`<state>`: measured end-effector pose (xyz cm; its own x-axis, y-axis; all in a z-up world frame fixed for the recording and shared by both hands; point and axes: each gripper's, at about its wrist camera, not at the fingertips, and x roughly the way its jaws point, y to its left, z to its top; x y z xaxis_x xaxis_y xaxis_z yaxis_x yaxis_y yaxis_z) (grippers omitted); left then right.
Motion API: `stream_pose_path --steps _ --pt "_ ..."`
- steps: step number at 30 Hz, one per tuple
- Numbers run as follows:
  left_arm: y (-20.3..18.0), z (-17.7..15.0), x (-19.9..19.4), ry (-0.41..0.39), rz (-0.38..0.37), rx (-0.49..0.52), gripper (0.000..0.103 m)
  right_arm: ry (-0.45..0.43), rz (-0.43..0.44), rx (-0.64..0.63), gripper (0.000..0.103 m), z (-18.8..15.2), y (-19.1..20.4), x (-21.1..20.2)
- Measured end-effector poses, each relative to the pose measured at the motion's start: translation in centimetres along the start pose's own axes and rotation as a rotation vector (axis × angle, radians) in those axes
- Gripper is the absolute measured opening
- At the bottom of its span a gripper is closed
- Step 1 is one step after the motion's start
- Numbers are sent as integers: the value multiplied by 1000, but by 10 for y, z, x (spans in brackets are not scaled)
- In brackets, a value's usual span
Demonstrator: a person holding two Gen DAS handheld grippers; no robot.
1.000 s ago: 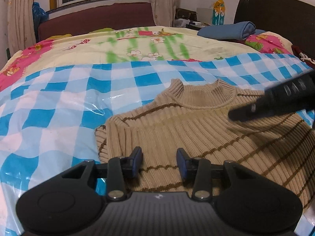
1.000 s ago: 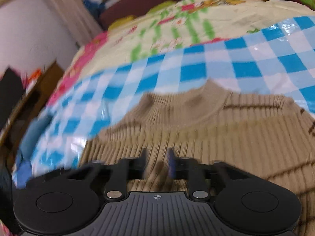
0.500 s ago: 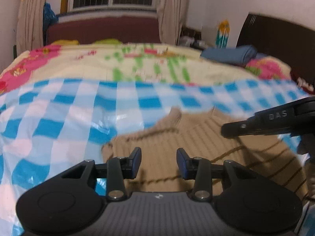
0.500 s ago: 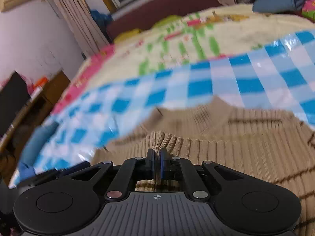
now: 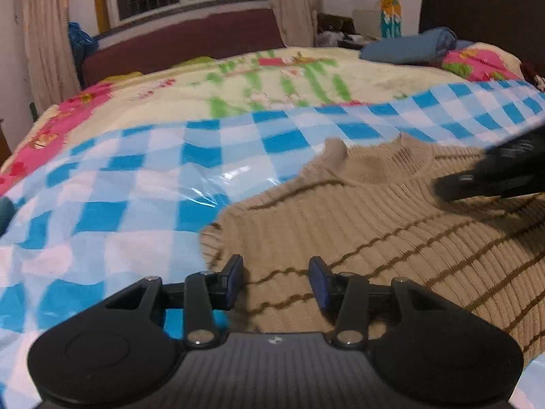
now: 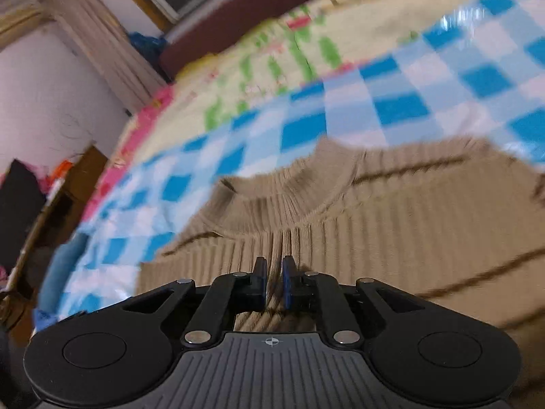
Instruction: Fold small clothes
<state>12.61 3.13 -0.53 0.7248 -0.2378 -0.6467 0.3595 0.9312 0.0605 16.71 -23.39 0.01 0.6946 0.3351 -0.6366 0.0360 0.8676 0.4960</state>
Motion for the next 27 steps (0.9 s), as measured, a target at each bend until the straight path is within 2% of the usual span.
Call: stream_pose_path --steps 2,4,6,8,10,12,16,18,20,22,24,25,27 --pt "7 -2 -18 -33 11 -34 48 -16 -41 -54 13 -5 -6 -18" --pt "13 -7 -33 -52 -5 -72 48 1 -87 -38 12 -6 -28 -25" --pt "10 -17 -32 -3 5 -38 48 14 -104 25 0 -5 -52 -26" --pt "8 -26 -21 55 17 -11 49 18 -78 73 0 1 -68 -25" --pt "14 -24 -21 60 5 -48 51 18 -110 59 0 8 -66 -27" --pt "22 -19 -27 50 18 -96 51 7 -171 -32 13 10 -52 -34" --pt "24 -20 -44 41 -5 -131 50 13 -154 -135 13 4 -16 -49" --pt "23 -28 -41 74 -16 -159 50 55 -85 -139 13 1 2 -45" --pt "24 -35 -46 74 -19 -212 50 102 -18 -142 14 -5 28 -34" --pt "25 -39 -59 46 -57 -267 50 152 30 -177 20 -9 59 -18" --pt "25 -44 -67 40 -86 -314 51 204 51 -260 34 -14 99 4" --pt "25 -47 -69 42 -89 -330 51 222 47 -301 37 -17 116 16" --pt "27 -54 -71 50 -70 -369 51 275 13 -378 50 -23 151 45"
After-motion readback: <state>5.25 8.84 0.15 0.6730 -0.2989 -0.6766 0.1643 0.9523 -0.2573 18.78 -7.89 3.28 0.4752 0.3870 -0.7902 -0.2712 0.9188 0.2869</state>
